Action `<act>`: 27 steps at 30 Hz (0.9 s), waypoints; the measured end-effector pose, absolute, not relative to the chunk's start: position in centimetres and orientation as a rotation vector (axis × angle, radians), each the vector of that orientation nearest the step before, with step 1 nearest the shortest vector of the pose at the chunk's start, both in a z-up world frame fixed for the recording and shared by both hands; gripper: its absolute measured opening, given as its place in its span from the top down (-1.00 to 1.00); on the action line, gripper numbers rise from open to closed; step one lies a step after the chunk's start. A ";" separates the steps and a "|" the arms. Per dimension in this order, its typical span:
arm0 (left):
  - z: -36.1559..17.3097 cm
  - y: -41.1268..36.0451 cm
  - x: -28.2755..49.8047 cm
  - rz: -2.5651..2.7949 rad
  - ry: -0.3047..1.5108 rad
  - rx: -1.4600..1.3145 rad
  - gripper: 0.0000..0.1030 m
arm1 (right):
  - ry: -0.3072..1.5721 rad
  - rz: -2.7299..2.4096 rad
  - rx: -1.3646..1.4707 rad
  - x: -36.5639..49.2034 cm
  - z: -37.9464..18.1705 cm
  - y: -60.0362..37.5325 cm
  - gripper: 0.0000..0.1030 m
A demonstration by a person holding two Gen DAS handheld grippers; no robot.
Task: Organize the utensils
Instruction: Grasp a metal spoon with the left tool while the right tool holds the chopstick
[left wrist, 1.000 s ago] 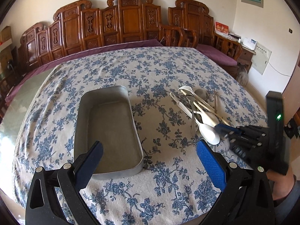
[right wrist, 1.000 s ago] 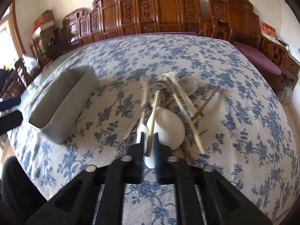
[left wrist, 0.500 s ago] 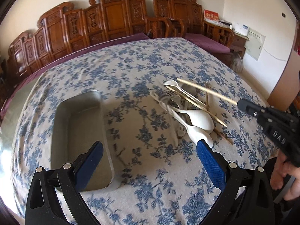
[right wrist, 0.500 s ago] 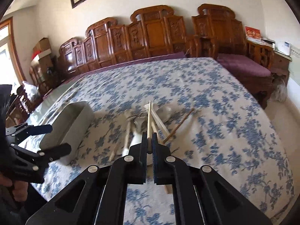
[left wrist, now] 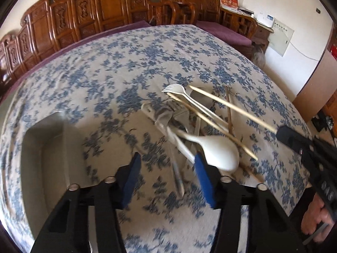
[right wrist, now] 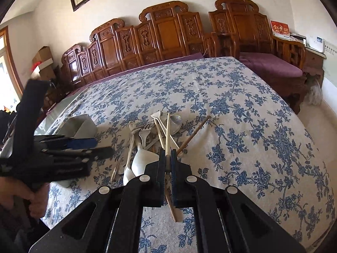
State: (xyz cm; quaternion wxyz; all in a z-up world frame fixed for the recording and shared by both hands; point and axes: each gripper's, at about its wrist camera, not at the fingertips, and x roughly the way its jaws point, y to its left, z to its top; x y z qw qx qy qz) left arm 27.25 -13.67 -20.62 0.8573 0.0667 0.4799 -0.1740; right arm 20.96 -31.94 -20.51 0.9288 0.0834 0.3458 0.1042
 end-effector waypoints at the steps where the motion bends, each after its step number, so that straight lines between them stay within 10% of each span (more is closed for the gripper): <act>1: -20.8 -13.7 27.7 -0.370 1.020 0.129 0.19 | 0.705 0.219 0.173 20.9 -20.4 -31.9 0.89; 11: -23.4 -13.8 30.0 -0.355 1.106 0.063 0.81 | 0.686 0.246 0.168 20.7 -20.1 -31.1 0.88; 27: -24.6 -14.3 30.8 -0.361 1.119 0.062 0.90 | 0.687 0.253 0.177 20.5 -20.0 -30.9 0.88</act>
